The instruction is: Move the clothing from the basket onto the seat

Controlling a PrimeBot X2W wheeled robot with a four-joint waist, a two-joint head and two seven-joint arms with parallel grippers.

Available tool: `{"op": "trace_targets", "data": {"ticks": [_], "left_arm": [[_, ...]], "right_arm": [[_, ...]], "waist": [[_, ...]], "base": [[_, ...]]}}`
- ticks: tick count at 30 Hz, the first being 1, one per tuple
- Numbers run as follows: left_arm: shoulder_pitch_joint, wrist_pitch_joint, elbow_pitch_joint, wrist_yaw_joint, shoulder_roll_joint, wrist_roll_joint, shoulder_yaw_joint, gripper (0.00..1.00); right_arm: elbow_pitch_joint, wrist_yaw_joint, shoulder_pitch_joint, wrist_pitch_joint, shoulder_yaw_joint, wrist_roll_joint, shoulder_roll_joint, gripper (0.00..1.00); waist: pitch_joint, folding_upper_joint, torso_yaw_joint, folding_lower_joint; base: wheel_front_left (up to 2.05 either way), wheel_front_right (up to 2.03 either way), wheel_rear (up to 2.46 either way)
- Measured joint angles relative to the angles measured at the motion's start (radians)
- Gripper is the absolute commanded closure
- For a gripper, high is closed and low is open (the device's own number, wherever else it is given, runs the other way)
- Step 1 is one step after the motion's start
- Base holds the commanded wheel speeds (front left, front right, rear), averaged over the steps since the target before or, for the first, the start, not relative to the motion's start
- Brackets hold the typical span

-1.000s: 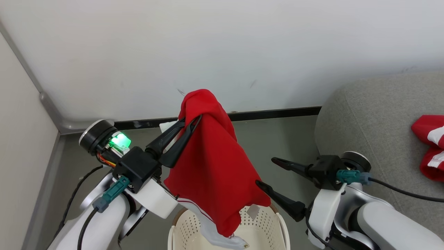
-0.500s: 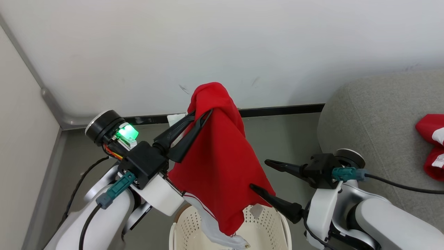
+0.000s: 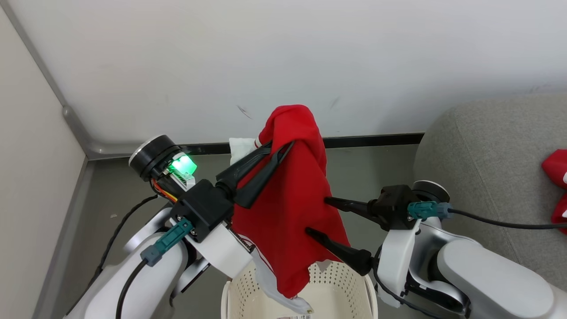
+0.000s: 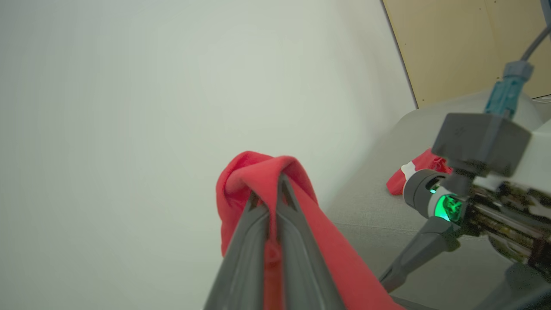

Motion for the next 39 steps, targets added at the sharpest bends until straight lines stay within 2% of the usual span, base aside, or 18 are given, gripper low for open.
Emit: {"op": "trace_targets", "data": {"ticks": [17,18,20,21,22,24,27,28,35,39], "left_arm": [[-0.015,0.006,0.006,-0.005,-0.031,-0.032,-0.058,1.0],[-0.015,0.006,0.007,-0.005,-0.032,-0.032,-0.059,1.0],[-0.015,0.007,0.009,-0.005,-0.032,-0.033,-0.061,1.0],[-0.015,0.007,0.01,-0.005,-0.032,-0.035,-0.063,1.0],[-0.015,0.007,0.013,-0.005,-0.032,-0.041,-0.064,1.0],[-0.015,0.007,0.017,-0.005,-0.032,-0.042,-0.066,1.0],[-0.015,0.007,0.023,-0.005,-0.032,-0.052,-0.066,1.0],[-0.015,0.007,0.027,-0.005,-0.032,-0.058,-0.065,1.0],[-0.015,0.016,0.071,-0.005,-0.015,-0.077,-0.043,1.0],[-0.013,0.016,0.097,-0.004,-0.004,-0.09,-0.025,1.0]], "right_arm": [[0.124,0.0,-0.091,-0.086,0.128,0.034,0.079,0.0],[0.134,0.0,-0.094,-0.094,0.13,0.034,0.084,0.02],[0.146,0.0,-0.106,-0.113,0.14,0.034,0.095,0.22],[0.152,0.0,-0.111,-0.122,0.144,0.034,0.1,0.5],[0.166,0.0,-0.122,-0.139,0.156,0.034,0.111,0.52],[0.177,0.0,-0.13,-0.158,0.17,0.034,0.119,0.65],[0.188,0.0,-0.135,-0.187,0.191,0.034,0.13,0.95],[0.193,0.0,-0.139,-0.196,0.199,0.034,0.131,1.0],[0.203,0.0,-0.149,-0.251,0.25,0.04,0.119,1.0],[0.207,0.0,-0.145,-0.3,0.234,0.066,0.09,1.0]], "waist": [[-0.01,0.0,0.043,0.0],[-0.011,0.0,0.045,0.0],[-0.012,0.0,0.048,-0.0001],[-0.013,0.0,0.049,0.0],[-0.014,0.0,0.05,0.0],[-0.014,0.0,0.051,0.0],[-0.014,0.0,0.05,0.0],[-0.013,0.0,0.05,0.0],[-0.01,0.0,0.038,0.0],[-0.01,0.0,0.025,0.0]], "base": [[0.0,0.0,0.0],[0.0,0.0,0.0],[0.0,0.0,0.0],[0.0,0.0,0.0],[0.0,0.0,0.0],[0.0,0.0,0.0],[0.0,0.0,0.0],[0.0,0.0,0.0],[0.0,0.0,0.0],[0.0,0.0,0.0]]}}
